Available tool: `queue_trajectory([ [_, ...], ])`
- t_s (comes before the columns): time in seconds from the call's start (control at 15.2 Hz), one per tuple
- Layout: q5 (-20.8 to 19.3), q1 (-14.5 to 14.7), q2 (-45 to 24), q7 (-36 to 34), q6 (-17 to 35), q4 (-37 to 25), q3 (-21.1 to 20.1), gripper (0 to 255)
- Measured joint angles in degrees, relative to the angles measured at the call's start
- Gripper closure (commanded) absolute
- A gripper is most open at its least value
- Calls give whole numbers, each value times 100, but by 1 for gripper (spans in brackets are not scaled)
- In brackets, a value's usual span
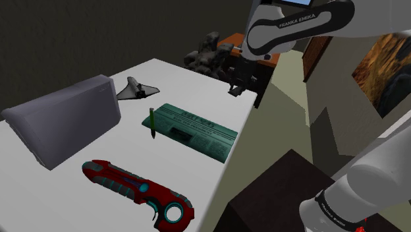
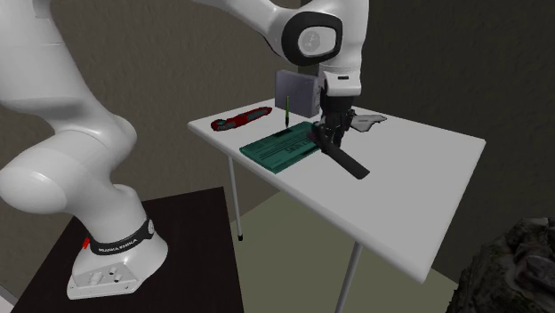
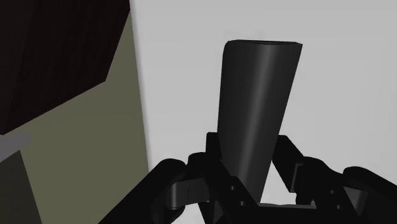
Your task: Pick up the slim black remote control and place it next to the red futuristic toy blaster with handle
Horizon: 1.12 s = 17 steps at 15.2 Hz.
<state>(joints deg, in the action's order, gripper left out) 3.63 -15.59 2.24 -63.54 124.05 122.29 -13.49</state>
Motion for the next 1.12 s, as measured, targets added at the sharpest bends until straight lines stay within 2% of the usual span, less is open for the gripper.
queue_trajectory([
  [0.59,-189,531,-294,-1184,-41,-365,-563,255],
  [1.12,-653,1141,-1062,-2444,-219,-1268,-1013,255],
])
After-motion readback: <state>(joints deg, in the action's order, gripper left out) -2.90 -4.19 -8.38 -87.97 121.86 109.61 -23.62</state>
